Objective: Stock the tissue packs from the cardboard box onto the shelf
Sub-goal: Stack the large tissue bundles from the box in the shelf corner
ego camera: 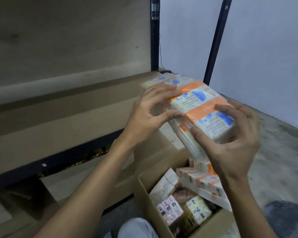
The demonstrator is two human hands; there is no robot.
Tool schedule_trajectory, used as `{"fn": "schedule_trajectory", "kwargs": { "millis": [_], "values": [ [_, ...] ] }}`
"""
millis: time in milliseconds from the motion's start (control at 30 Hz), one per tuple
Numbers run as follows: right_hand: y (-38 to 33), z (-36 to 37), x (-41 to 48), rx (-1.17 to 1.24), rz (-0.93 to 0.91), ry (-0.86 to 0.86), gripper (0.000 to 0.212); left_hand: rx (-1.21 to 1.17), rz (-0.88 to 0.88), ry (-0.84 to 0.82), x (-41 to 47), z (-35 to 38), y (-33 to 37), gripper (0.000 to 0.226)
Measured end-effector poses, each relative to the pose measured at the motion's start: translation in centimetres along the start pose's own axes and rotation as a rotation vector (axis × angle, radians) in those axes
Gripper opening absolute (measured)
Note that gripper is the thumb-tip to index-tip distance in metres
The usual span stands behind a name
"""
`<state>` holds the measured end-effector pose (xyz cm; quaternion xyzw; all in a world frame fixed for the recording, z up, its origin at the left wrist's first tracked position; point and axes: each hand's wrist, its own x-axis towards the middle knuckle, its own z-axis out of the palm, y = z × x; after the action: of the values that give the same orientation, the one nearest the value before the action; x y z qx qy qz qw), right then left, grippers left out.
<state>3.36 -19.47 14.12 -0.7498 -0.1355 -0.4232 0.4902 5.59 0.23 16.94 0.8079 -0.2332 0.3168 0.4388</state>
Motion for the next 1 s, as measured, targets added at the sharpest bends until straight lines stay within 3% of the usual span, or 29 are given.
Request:
{"fn": "schedule_trajectory", "kwargs": {
  "millis": [433,567,867,1000],
  "values": [
    [2.3,11.9,-0.5,0.090,0.129,-0.216,0.064,0.211,-0.207,-0.093,-0.1,-4.9,-9.6,0.052],
    [2.2,14.8,-0.1,0.033,0.132,-0.331,0.070,0.262,-0.393,-0.114,-0.5,-6.3,-11.0,0.052],
    [1.9,19.6,1.5,-0.357,-0.040,-0.512,0.068,0.249,-0.621,-0.140,-1.7,-7.6,-13.7,0.065],
    [2.2,20.9,1.0,-0.358,-0.129,-0.462,0.069,0.127,-0.640,-0.115,-1.1,-7.6,-13.9,0.060]
  ]
}}
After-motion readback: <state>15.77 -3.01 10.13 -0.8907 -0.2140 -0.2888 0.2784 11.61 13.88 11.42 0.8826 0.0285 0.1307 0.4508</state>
